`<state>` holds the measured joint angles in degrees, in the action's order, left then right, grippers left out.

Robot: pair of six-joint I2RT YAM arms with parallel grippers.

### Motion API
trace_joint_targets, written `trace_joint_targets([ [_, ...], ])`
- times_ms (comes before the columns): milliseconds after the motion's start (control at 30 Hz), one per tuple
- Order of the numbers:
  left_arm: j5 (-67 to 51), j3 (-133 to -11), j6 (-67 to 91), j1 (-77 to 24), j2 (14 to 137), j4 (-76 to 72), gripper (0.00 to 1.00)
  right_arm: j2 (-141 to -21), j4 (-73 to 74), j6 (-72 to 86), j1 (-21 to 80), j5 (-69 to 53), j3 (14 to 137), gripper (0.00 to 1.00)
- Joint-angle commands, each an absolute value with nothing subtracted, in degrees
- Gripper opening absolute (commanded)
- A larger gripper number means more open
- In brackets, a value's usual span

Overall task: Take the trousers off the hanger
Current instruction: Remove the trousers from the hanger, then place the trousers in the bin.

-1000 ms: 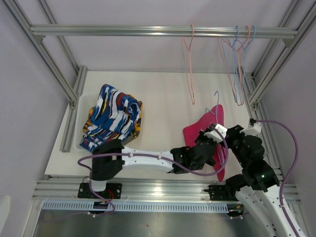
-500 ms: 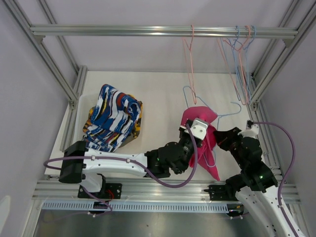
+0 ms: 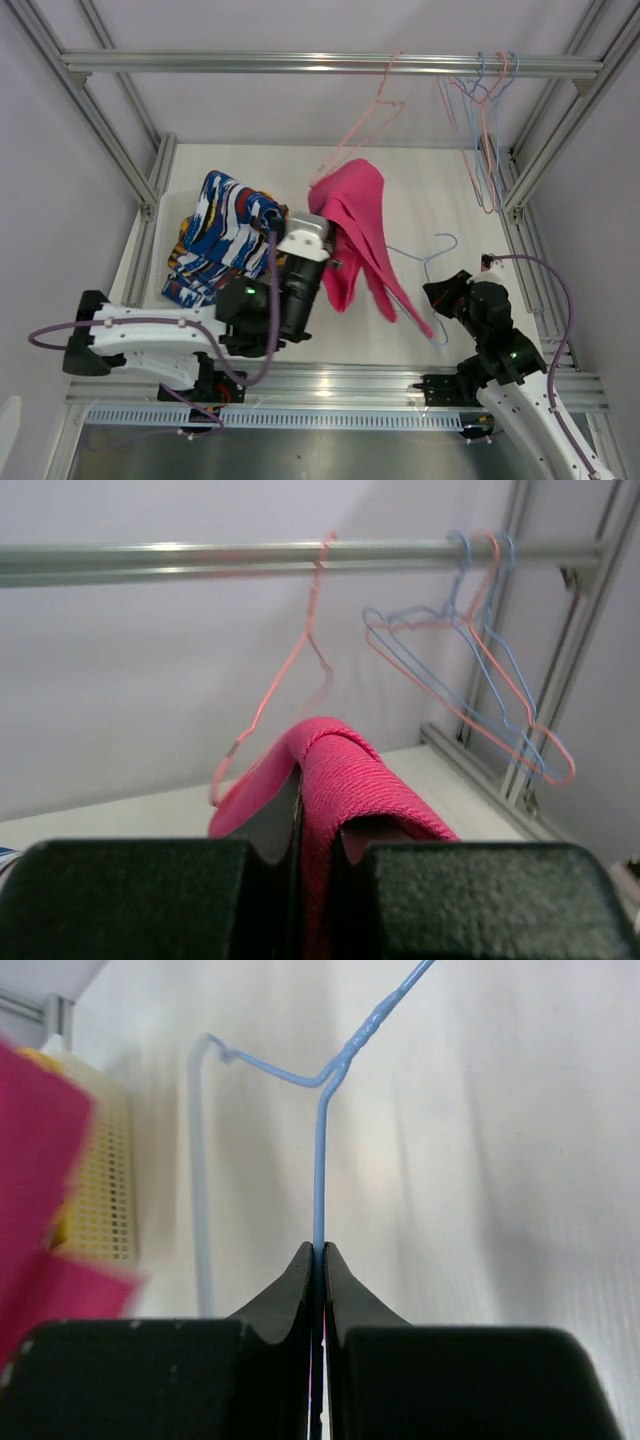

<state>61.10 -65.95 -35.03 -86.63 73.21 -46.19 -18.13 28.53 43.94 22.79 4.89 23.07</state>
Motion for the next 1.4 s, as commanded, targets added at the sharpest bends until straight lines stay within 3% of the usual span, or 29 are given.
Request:
trace_joint_targets([
  [0, 60.4, -66.0, -41.8, -86.5, 65.5, -59.1, 0.01, -18.0, 27.8, 43.5, 22.9, 5.3, 20.5, 0.0],
  [567, 63.2, -57.4, -42.5, -86.4, 46.1, -50.3, 0.01, -23.0, 17.5, 44.2, 23.0, 3.6, 10.2, 0.0],
  [1133, 60.3, -63.6, -23.9, -86.0, 28.5, -19.8, 0.01, -27.0, 14.7, 42.7, 23.2, 2.8, 10.6, 0.0],
  [1367, 63.2, -65.8, -32.7, -85.6, 25.1, -21.6, 0.01, -26.3, 15.3, 41.9, 23.5, 1.8, 10.6, 0.0],
])
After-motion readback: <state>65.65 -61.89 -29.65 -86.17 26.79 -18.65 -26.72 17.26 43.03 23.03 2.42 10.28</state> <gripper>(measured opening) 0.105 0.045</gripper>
